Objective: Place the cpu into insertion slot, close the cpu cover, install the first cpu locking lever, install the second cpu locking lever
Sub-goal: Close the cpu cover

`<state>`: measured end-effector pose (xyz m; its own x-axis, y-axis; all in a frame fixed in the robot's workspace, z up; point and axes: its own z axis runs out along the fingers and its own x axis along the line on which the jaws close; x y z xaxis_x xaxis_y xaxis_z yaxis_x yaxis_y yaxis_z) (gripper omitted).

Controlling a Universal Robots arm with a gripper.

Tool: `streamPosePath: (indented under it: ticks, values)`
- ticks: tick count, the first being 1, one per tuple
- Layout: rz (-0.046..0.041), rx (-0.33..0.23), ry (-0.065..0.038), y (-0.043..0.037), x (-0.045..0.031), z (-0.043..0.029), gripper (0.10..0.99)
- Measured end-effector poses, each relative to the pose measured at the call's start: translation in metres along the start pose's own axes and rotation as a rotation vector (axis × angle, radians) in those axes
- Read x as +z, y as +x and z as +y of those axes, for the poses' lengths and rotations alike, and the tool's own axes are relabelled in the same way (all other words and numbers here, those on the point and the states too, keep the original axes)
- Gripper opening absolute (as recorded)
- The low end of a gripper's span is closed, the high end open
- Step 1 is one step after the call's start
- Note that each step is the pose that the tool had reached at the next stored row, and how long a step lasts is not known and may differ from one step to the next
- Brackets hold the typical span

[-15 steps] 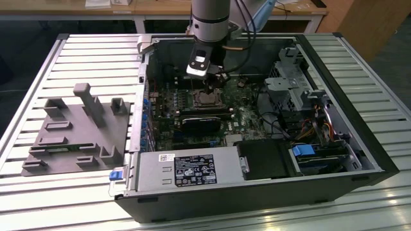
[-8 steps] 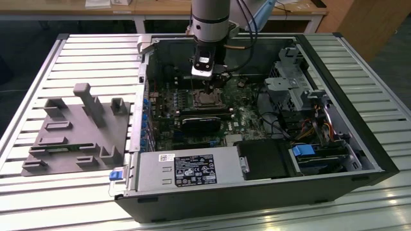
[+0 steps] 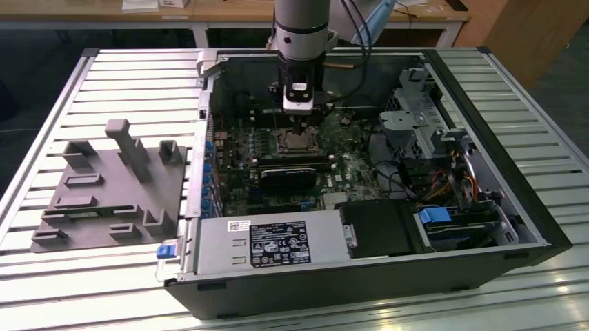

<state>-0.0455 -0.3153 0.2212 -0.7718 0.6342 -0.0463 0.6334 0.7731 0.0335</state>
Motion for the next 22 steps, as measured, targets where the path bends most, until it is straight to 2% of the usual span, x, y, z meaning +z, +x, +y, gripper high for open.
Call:
streamPosePath:
  ticks: [4,5,22]
  values:
    - [0.0002,-0.074,-0.001,0.0,0.0,0.0,0.102]
    - [0.0003,-0.11,-0.001,0.0,0.0,0.0,0.102]
    - [-0.0029,-0.42,0.002,0.0002,0.0,-0.0001,0.102]
